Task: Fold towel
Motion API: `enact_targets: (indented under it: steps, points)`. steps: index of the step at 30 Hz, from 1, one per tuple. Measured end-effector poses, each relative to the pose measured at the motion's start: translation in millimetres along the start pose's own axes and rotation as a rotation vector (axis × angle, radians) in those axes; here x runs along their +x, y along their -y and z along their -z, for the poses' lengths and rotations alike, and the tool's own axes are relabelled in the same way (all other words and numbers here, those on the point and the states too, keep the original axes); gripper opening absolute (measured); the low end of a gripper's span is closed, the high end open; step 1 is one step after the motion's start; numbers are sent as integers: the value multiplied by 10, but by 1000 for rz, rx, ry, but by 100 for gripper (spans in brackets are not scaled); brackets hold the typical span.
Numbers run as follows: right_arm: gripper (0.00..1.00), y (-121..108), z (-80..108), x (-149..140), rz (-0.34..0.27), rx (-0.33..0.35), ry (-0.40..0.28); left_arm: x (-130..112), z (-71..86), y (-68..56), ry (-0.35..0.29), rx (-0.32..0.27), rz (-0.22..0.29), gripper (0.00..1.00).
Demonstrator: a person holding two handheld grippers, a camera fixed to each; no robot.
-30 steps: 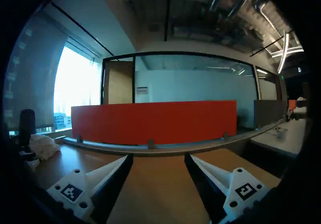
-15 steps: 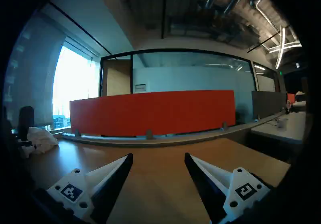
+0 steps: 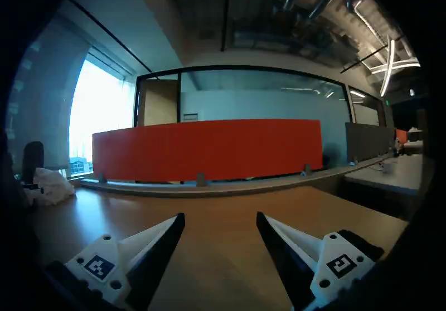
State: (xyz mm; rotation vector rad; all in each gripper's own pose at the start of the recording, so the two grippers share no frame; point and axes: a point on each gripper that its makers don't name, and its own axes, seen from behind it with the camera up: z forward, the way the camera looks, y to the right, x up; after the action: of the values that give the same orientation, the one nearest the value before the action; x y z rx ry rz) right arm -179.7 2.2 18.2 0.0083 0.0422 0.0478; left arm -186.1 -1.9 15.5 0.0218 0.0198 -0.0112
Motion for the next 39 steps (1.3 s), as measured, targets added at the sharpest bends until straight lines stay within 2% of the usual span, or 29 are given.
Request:
enact_targets:
  steps: [18, 39]
  points:
    - [100, -4, 2, -155, 48, 11, 22, 0, -1, -6, 0, 0, 0, 92]
    - [99, -8, -2, -169, 46, 17, 25, 1, 4, -3, 0, 0, 0, 92]
